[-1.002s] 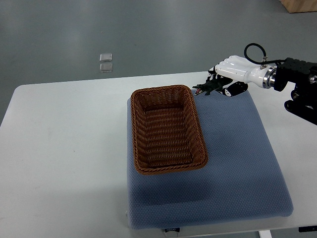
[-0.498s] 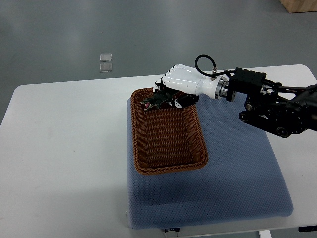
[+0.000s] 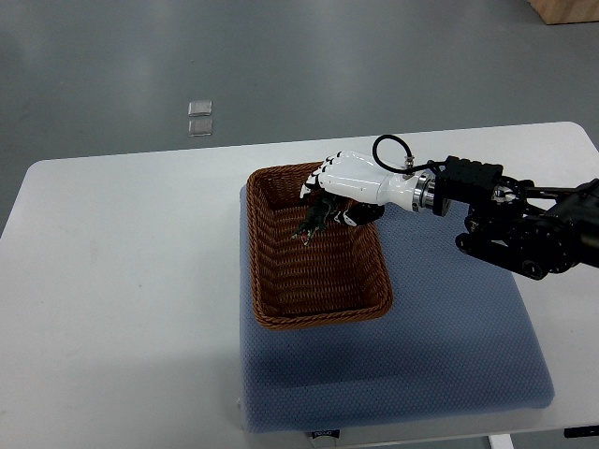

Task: Place crocodile in brown basket with right hand
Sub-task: 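Open the right hand to drop the crocodile into the basket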

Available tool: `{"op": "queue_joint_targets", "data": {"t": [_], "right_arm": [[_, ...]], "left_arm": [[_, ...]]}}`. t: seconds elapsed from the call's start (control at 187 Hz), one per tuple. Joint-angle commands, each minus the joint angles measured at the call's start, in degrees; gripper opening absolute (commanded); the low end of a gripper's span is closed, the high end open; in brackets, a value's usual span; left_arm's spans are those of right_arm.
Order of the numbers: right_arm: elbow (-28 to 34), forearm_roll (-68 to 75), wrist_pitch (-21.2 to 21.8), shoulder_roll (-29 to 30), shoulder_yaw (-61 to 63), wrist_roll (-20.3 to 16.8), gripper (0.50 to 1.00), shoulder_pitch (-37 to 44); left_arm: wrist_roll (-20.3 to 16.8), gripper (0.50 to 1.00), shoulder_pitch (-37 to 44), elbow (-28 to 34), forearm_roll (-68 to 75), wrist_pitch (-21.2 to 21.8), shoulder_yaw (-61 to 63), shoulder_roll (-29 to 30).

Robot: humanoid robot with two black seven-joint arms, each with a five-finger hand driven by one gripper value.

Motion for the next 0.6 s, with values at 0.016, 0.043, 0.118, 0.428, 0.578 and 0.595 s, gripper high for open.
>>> {"op": "queue_joint_targets", "data": {"t": [0.016, 0.043, 0.118, 0.428, 0.578, 0.595], "right_arm": [[-0.4, 0.0, -1.1, 0.0, -0.1, 0.0, 0.805, -0.4], [-0.4, 0.0, -1.1, 0.0, 0.0, 0.0, 0.821, -0.5], [-0.4, 0.0, -1.1, 0.0, 0.0, 0.0, 0.856, -0.5], [-0.5, 1.0, -2.4, -0.9, 2.2, -0.2, 0.891, -0.7], [-0.8, 6.1, -2.9, -1.0, 8.7, -0.5, 0.893, -4.2], [-0.9, 7.3, -2.7, -1.0, 9.8, -0.5, 0.893, -4.6]], "left_arm": [[0.0, 1.0, 0.0, 0.0, 0.0, 0.0, 0.0, 0.0], [0.0, 1.0, 0.0, 0.0, 0.0, 0.0, 0.1, 0.0], [0.0, 1.0, 0.0, 0.0, 0.0, 0.0, 0.0, 0.0], [0.0, 1.0, 0.0, 0.0, 0.0, 0.0, 0.0, 0.0], [0.0, 1.0, 0.0, 0.0, 0.0, 0.0, 0.0, 0.0], [0.0, 1.0, 0.0, 0.0, 0.0, 0.0, 0.0, 0.0]]}}
